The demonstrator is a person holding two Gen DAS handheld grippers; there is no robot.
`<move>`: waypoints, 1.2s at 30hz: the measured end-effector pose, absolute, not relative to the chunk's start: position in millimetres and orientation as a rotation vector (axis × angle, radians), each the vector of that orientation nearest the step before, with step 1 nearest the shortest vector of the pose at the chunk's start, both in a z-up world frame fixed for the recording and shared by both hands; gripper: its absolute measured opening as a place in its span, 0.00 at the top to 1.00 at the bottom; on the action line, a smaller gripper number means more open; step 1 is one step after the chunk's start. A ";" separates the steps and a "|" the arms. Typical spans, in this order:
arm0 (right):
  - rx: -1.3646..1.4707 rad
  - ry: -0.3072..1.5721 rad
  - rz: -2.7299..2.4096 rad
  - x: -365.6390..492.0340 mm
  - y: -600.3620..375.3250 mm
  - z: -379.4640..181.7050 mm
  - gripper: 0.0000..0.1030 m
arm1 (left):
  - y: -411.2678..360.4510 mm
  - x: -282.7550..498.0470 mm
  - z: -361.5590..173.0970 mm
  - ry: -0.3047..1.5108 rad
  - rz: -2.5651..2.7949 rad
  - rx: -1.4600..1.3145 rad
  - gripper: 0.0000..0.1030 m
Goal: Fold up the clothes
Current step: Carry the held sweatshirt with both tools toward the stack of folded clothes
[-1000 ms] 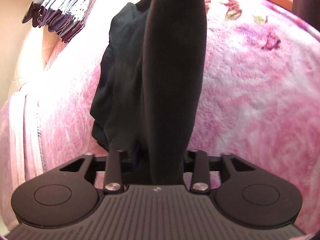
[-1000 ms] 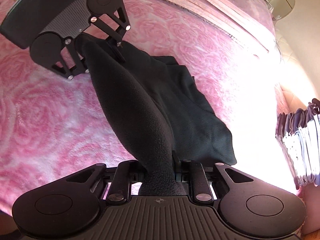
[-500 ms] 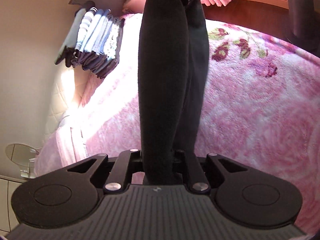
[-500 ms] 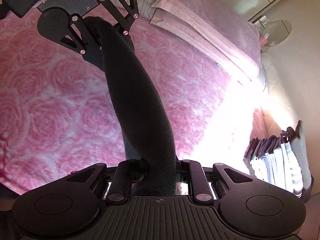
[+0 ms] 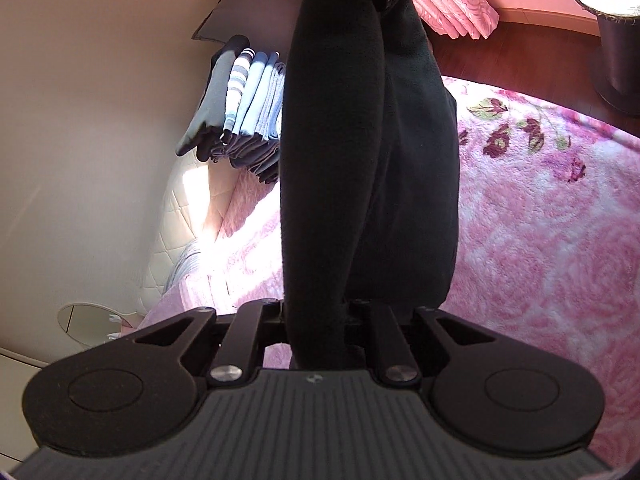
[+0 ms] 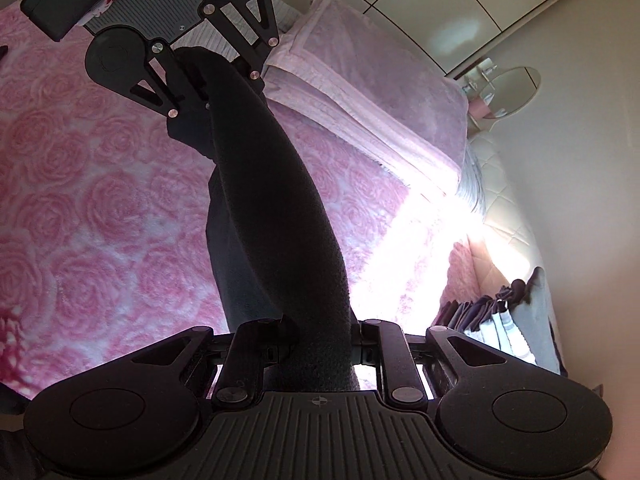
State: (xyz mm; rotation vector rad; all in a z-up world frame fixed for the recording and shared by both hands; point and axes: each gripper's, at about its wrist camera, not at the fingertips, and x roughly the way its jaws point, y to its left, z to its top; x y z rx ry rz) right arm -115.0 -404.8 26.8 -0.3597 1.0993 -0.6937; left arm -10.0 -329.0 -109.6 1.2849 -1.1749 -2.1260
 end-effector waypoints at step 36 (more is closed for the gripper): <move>-0.450 1.176 -0.787 -361.3 -550.9 132.2 0.83 | -382.9 -310.3 -2.5 -1.301 -2.146 1.361 0.89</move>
